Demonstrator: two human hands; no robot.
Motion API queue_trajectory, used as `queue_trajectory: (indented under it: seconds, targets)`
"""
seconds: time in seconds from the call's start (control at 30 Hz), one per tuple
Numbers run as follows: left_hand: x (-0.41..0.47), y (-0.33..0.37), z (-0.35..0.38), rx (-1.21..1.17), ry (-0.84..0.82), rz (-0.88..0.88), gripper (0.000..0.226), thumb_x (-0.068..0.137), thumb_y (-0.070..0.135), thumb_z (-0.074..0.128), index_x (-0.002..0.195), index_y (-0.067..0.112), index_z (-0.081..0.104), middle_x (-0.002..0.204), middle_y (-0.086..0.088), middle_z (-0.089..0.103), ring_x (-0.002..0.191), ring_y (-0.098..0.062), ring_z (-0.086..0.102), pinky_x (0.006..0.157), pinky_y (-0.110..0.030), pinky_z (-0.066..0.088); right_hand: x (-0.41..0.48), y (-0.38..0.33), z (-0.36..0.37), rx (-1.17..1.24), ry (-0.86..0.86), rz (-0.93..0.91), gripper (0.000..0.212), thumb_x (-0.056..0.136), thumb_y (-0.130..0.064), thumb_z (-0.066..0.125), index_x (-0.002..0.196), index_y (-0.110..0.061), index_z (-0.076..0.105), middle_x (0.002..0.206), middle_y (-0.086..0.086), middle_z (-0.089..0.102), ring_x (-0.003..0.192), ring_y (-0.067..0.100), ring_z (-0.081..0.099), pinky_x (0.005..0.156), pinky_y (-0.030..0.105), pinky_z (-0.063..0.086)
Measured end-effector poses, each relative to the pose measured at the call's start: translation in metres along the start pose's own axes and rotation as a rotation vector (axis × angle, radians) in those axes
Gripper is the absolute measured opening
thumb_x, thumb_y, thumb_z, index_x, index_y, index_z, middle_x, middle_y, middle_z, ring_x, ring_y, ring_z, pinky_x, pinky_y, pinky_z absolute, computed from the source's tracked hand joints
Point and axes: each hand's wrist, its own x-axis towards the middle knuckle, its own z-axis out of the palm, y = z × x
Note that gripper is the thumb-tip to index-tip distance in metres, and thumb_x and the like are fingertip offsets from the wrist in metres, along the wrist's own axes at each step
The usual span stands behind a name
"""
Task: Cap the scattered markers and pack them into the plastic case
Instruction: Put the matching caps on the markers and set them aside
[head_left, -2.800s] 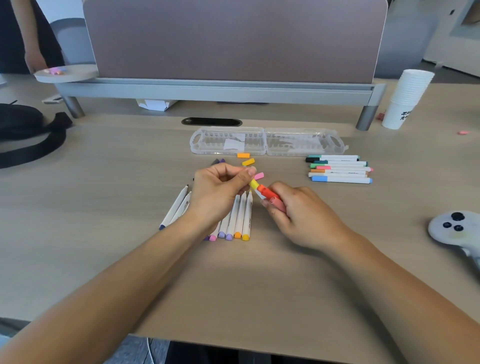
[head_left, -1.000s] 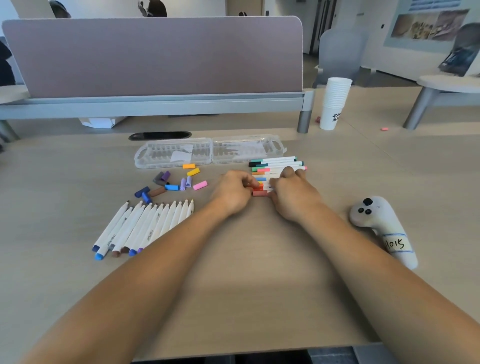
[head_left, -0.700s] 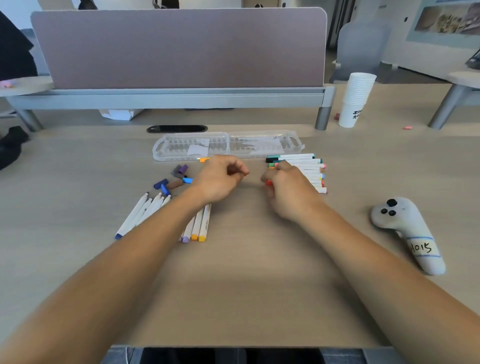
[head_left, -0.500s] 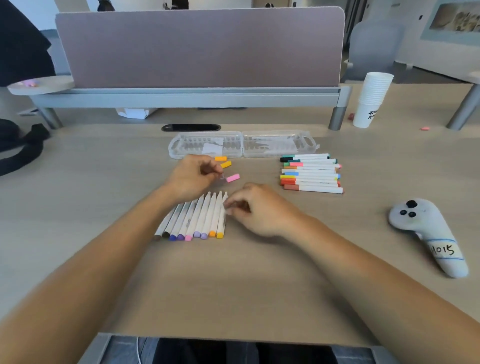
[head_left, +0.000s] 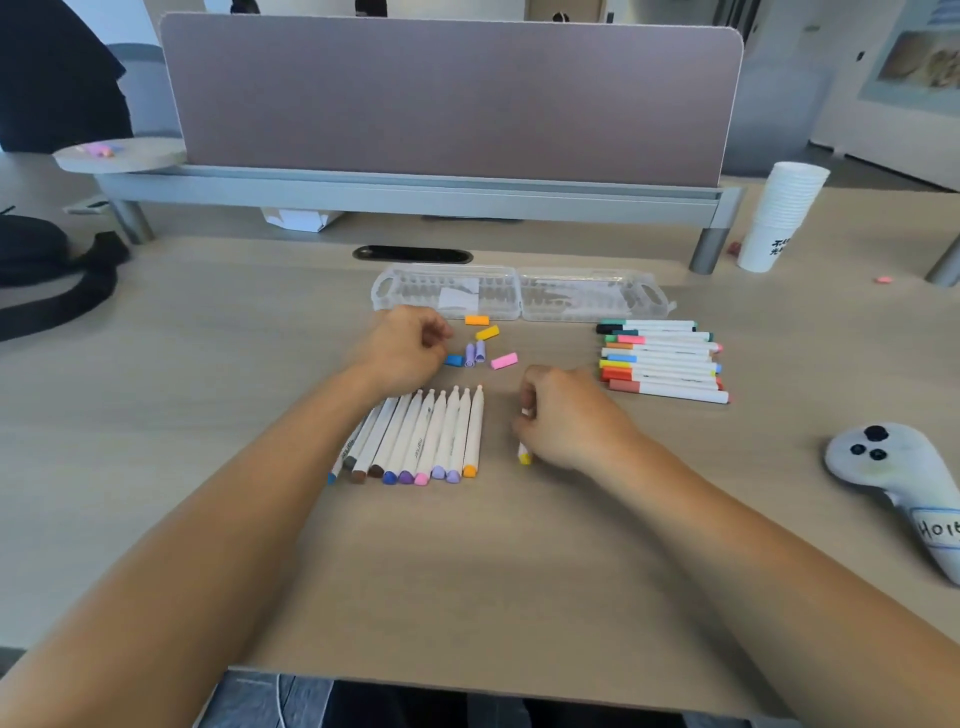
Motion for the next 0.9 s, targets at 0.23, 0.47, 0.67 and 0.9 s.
queue_trajectory:
  seconds: [0.23, 0.47, 0.67, 0.9]
  targets:
    - [0.048, 0.032, 0.033, 0.355, -0.06, 0.076, 0.027, 0.092, 0.03, 0.057, 0.116, 0.026, 0.069, 0.111, -0.005, 0.069, 0.107, -0.025, 0.061, 0.089, -0.037, 0.053, -0.002, 0.024, -0.01, -0.016, 0.071, 0.175, 0.025, 0.081, -0.029, 0.069, 0.099, -0.015, 0.057, 0.097, 0.006, 0.058, 0.086, 0.027, 0.056, 0.064, 0.031, 0.044]
    - [0.068, 0.051, 0.05, 0.671, -0.182, 0.083, 0.034, 0.087, 0.005, 0.055, 0.112, 0.021, 0.071, 0.123, -0.009, 0.056, 0.101, -0.029, 0.062, 0.084, -0.036, 0.056, -0.008, 0.044, -0.013, 0.533, 0.185, 0.235, 0.009, 0.084, -0.026, 0.064, 0.093, -0.025, 0.065, 0.082, -0.012, 0.066, 0.07, 0.003, 0.061, 0.055, 0.022, 0.041]
    - [0.075, 0.059, 0.056, 0.653, -0.209, 0.038, 0.037, 0.081, -0.001, 0.059, 0.109, 0.019, 0.073, 0.119, -0.009, 0.056, 0.088, -0.03, 0.067, 0.077, -0.039, 0.061, -0.005, 0.047, -0.012, 0.746, 0.162, 0.283, 0.01, 0.087, -0.02, 0.059, 0.083, -0.017, 0.067, 0.065, -0.005, 0.062, 0.055, 0.011, 0.056, 0.055, 0.022, 0.042]
    - [0.061, 0.066, 0.037, 0.345, -0.096, 0.016, 0.018, 0.08, 0.012, 0.07, 0.09, 0.026, 0.064, 0.105, -0.005, 0.063, 0.074, -0.022, 0.068, 0.057, -0.023, 0.053, -0.009, 0.038, -0.022, 1.455, 0.004, 0.425, 0.02, 0.093, -0.005, 0.047, 0.108, 0.002, 0.058, 0.075, 0.012, 0.046, 0.047, 0.017, 0.054, 0.045, 0.024, 0.045]
